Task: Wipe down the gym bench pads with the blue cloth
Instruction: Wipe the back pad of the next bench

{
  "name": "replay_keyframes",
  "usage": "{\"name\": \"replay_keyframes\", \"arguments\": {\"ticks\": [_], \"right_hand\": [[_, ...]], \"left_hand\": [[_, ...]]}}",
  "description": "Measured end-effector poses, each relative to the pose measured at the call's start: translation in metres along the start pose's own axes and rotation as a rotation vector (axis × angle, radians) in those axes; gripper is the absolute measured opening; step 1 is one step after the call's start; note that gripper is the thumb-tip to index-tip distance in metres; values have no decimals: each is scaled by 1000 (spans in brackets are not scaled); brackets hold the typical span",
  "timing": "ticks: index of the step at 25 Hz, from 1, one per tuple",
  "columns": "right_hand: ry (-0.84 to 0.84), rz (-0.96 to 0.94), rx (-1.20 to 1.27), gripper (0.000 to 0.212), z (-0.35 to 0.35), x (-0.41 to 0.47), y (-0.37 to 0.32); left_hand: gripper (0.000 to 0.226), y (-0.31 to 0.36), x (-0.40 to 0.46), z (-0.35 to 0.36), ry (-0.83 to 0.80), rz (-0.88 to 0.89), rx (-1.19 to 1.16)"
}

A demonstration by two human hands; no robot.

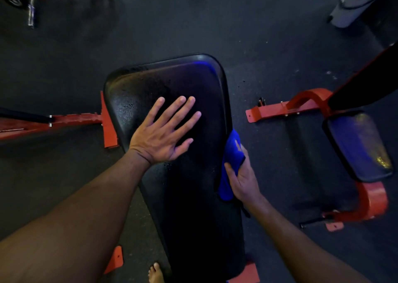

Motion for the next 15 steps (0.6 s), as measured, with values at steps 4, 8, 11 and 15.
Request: {"name": "replay_keyframes", "arguments": {"ticks": [4, 8, 11, 15], "right_hand": [[105, -63, 19, 49, -6, 59, -45], [129, -196, -1, 47, -20, 132, -99], [85, -221, -56, 52, -30, 171, -127], [77, -220, 0, 51, -24, 144, -102]], "left_hand": [[67, 0, 0, 0, 3, 4, 17], [67, 0, 0, 0, -12, 5, 23], [68, 2, 1, -1, -23, 7, 22], [68, 2, 0, 1, -36, 7, 28]]}}
Point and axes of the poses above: each hand's wrist, its own x-axis towards the middle knuckle, its own z-axis out of the palm, y = z × x, the point moved 2 cm from there along x, towards the middle knuckle, and after that the axes turned 6 degrees about z, right-handed, at the moved point
